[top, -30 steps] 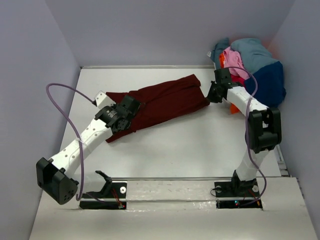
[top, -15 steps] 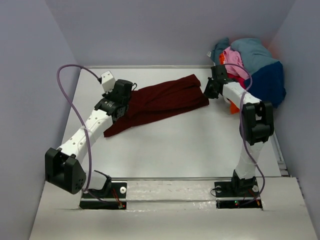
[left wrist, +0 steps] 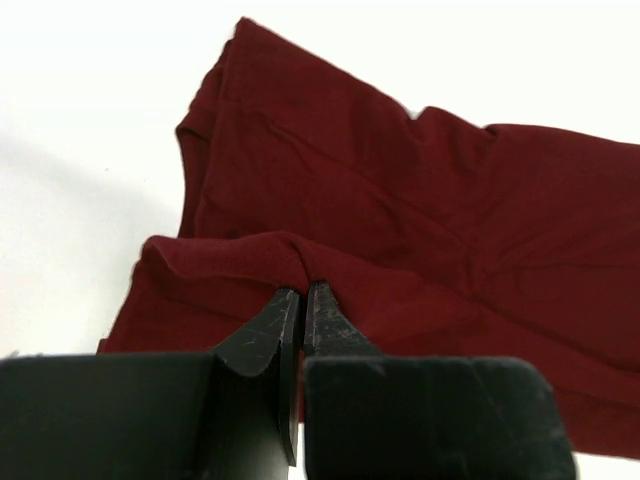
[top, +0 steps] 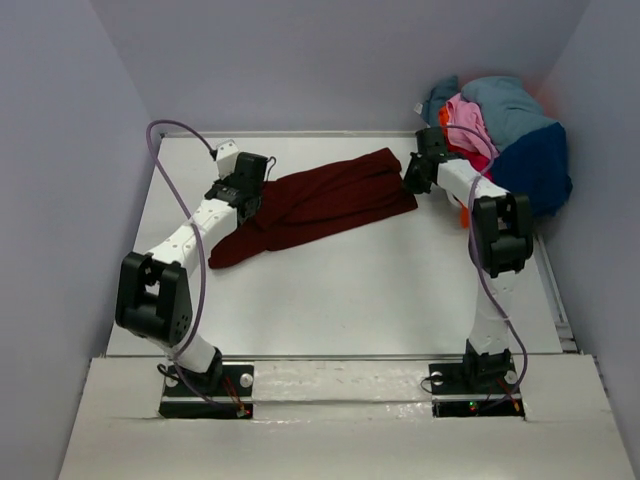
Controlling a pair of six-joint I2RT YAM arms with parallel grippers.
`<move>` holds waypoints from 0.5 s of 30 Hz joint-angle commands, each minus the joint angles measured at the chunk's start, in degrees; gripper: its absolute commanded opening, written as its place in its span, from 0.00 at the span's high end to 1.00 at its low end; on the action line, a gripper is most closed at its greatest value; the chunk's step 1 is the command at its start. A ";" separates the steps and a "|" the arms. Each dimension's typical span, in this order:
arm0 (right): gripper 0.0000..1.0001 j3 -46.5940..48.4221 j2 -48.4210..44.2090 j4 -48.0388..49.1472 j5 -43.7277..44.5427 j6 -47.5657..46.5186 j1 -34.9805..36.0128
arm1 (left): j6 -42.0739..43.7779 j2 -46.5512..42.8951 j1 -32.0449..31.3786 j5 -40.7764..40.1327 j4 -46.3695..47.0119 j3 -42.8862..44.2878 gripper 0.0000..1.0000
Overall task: Fold and stack the t-shirts
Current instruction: Fold the other side of the tshirt into a rectangle
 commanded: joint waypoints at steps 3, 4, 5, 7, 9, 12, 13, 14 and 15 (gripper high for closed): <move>0.93 4.98 1.97 1.80 0.27 0.42 -0.20 | -4.22 1.12 2.38 -2.33 -1.46 2.60 0.94; 0.93 5.77 2.32 2.23 0.27 0.42 -0.20 | -4.83 1.30 3.00 -2.42 -1.20 2.25 0.94; 0.93 6.30 2.41 2.41 0.27 0.42 -0.20 | -4.92 1.30 3.00 -2.07 -0.85 2.07 0.94; 0.93 8.48 3.37 2.15 0.18 -0.02 -0.20 | -5.45 1.56 4.14 -2.15 -0.76 1.72 0.94; 0.93 10.34 4.34 1.27 0.62 -0.63 -0.20 | -5.10 2.00 4.14 -1.80 -0.49 1.63 0.94; 0.93 12.98 5.93 -0.05 0.80 -0.81 -0.20 | -5.19 2.44 4.67 -2.07 -0.32 1.54 0.94; 0.93 13.16 6.10 0.04 0.80 -0.81 -0.20 | -5.36 2.44 4.67 -2.15 -0.32 1.54 0.94; 0.93 13.59 6.45 0.04 0.62 -0.81 -0.20 | -5.19 2.61 4.67 -2.07 0.03 1.28 0.94; 0.93 13.86 6.98 -0.05 0.53 -0.81 -0.20 | -5.19 2.79 4.67 -2.07 0.21 1.10 0.94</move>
